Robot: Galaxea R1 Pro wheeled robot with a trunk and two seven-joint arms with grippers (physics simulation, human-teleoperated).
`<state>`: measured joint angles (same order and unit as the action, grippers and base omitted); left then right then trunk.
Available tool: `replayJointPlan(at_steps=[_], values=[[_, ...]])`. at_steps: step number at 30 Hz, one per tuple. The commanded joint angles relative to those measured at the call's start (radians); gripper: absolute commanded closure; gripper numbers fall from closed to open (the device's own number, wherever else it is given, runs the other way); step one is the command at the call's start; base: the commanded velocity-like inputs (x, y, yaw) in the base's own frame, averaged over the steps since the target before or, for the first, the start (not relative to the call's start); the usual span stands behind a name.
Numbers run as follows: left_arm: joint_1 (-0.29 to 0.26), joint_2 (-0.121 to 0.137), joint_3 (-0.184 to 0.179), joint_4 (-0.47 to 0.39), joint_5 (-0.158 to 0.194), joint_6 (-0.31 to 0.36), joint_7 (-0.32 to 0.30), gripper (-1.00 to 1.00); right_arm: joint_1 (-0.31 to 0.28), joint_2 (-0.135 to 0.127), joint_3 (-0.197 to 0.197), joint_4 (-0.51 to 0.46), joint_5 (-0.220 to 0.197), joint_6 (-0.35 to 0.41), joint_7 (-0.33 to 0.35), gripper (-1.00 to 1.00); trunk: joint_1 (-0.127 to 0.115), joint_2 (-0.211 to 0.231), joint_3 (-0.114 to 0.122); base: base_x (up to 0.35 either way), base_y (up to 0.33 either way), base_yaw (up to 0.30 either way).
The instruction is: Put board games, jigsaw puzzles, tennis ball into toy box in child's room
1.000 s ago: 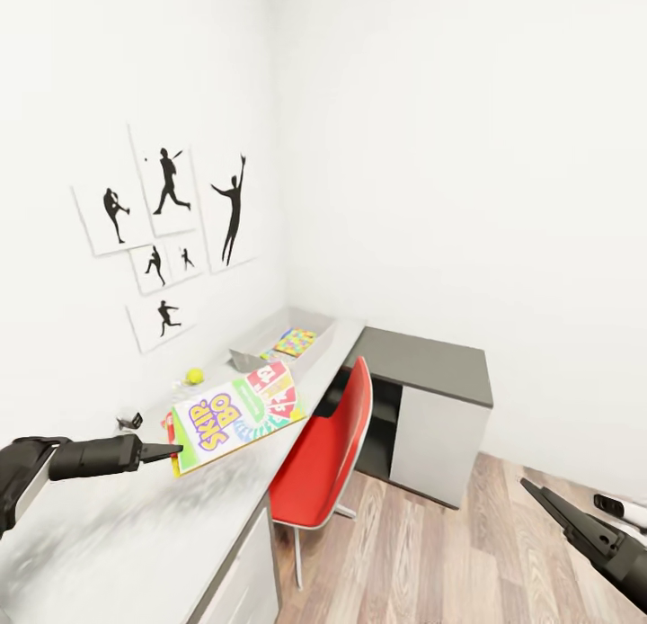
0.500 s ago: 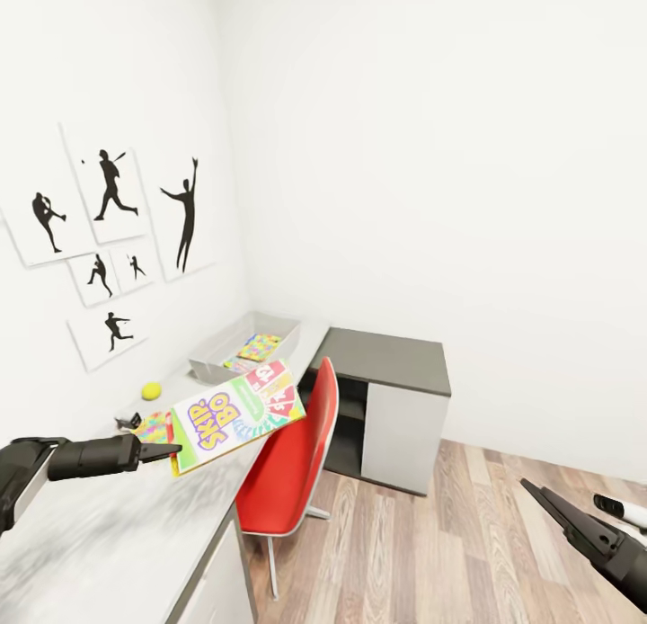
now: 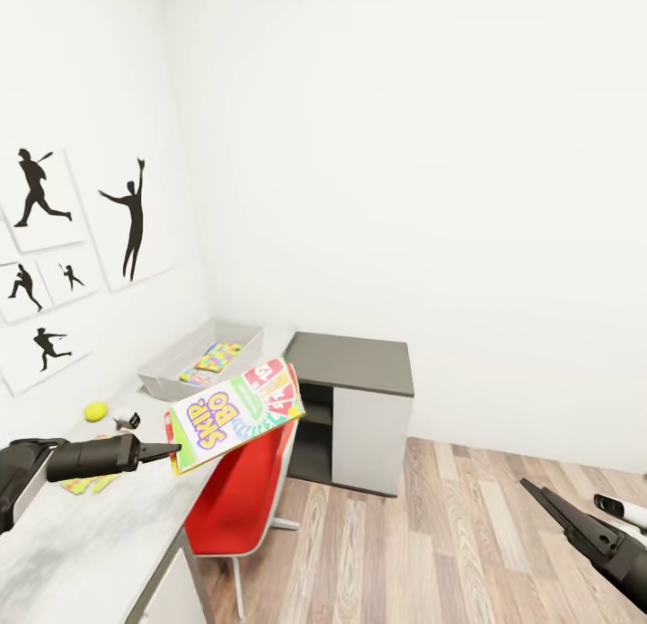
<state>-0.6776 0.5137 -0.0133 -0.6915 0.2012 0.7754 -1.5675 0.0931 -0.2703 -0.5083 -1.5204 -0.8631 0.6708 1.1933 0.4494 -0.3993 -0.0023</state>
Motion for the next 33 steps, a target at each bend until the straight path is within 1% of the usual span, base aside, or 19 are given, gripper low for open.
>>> replayJointPlan(at_steps=[1, 9, 16, 18, 21, 22, 23, 26, 27, 28, 30, 33], values=[[0.0, 0.001, -0.001, 0.0, 0.003, 0.01, -0.003, 1.0, 0.0, 0.0, 0.0, 0.0, -0.006, 0.008, -0.001, -1.0, 0.001, -0.001, 0.0, 0.121, -0.312, -0.017], [0.0, 0.0, -0.001, 0.001, 0.004, 0.011, -0.003, 1.0, 0.0, 0.0, 0.001, 0.0, -0.005, 0.004, -0.002, -1.0, 0.001, -0.001, 0.0, 0.157, -0.29, -0.004], [0.0, 0.004, 0.001, 0.001, 0.004, 0.011, -0.003, 1.0, 0.0, 0.0, 0.001, -0.001, -0.005, 0.0, -0.005, -1.0, 0.001, -0.001, 0.0, 0.288, -0.074, 0.0], [0.0, 0.007, 0.013, 0.002, 0.004, 0.011, -0.003, 1.0, 0.0, 0.0, 0.001, 0.0, -0.005, 0.002, -0.005, -1.0, 0.001, -0.001, 0.0, 0.314, -0.014, 0.0], [0.0, 0.011, 0.049, 0.002, 0.004, 0.013, -0.003, 1.0, 0.0, 0.0, 0.001, 0.0, -0.005, 0.004, -0.005, -1.0, 0.001, -0.001, 0.0, 0.317, -0.007, 0.0], [0.0, 0.014, 0.077, 0.003, 0.004, 0.014, -0.003, 1.0, 0.0, 0.0, 0.001, 0.0, -0.005, 0.005, -0.005, -1.0, 0.001, -0.001, 0.0, 0.319, -0.003, 0.0], [0.0, 0.015, 0.093, 0.003, 0.004, 0.015, -0.003, 1.0, 0.0, 0.0, 0.001, 0.0, -0.005, 0.005, -0.005, -1.0, 0.001, -0.001, 0.0, 0.319, -0.003, 0.0], [-0.001, 0.021, 0.189, 0.003, 0.003, 0.03, -0.003, 1.0, 0.0, 0.0, 0.001, 0.0, -0.005, 0.007, -0.004, -1.0, 0.001, -0.001, 0.0, 0.318, -0.042, 0.0], [-0.001, 0.021, 0.202, 0.003, 0.002, 0.037, -0.003, 1.0, 0.0, 0.0, 0.001, 0.0, -0.005, 0.007, -0.004, -1.0, 0.001, -0.001, 0.0, 0.309, -0.087, 0.0], [-0.001, 0.024, 0.234, 0.002, 0.0, 0.058, -0.003, 1.0, 0.0, 0.0, 0.001, 0.0, -0.005, 0.007, -0.004, -1.0, 0.001, -0.001, 0.0, 0.282, -0.148, 0.0], [-0.002, 0.026, 0.255, 0.002, -0.003, 0.071, -0.003, 1.0, 0.0, 0.0, 0.001, 0.0, -0.005, 0.004, -0.004, -1.0, 0.001, -0.001, 0.0, 0.271, -0.173, 0.0], [-0.003, 0.024, 0.271, 0.002, -0.005, 0.082, -0.003, 1.0, 0.0, 0.0, 0.001, -0.001, -0.005, 0.002, -0.004, -1.0, 0.001, -0.001, 0.0, 0.243, -0.217, 0.0]])
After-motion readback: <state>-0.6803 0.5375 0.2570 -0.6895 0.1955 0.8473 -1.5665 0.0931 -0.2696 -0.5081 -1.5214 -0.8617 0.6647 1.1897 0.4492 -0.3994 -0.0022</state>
